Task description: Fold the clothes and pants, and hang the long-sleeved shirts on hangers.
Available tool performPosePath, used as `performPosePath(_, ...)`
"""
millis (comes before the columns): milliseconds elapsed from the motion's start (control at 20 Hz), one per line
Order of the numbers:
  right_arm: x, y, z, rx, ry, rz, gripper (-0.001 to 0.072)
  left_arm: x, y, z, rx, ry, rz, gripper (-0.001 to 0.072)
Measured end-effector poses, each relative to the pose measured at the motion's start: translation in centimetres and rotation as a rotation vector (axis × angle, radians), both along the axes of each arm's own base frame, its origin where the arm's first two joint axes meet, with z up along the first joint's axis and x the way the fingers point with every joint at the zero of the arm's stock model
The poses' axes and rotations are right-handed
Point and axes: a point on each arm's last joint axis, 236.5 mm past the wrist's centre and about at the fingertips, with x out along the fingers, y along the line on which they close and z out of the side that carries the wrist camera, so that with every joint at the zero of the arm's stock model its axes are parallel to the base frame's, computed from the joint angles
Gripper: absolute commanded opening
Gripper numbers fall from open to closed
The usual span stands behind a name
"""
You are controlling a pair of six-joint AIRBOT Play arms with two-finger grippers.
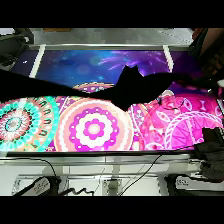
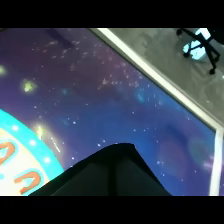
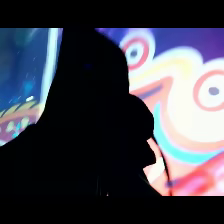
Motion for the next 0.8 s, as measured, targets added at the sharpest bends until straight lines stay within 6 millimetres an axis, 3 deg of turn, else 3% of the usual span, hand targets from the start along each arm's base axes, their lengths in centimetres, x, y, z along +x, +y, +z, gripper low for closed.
performPosePath(150,-1.7,-1.6,4.1,-0.173,-0.018,-0.008,0.0011,0.1,-0.5,-0.8,0.037,0.072,-0.053,0.0007)
performPosePath(250,-4.1,-1.9,4.2,-0.257,0.046,0.022,0.0011,-0.6,-0.8,-3.0,0.098,0.187,-0.104,0.0008)
performPosePath(400,-8.9,-1.8,1.4,-0.317,0.223,0.073,0.0011,-3.4,-0.4,-9.0,0.172,0.466,-0.185,0.0008)
performPosePath(600,-16.7,-0.8,-4.2,-0.319,0.471,0.121,0.0011,-10.3,0.9,-17.4,0.248,0.909,-0.319,0.0008)
performPosePath(800,-24.9,0.8,-9.3,-0.292,0.706,0.184,0.0012,-16.9,1.5,-22.3,0.28,1.204,-0.456,0.0008)
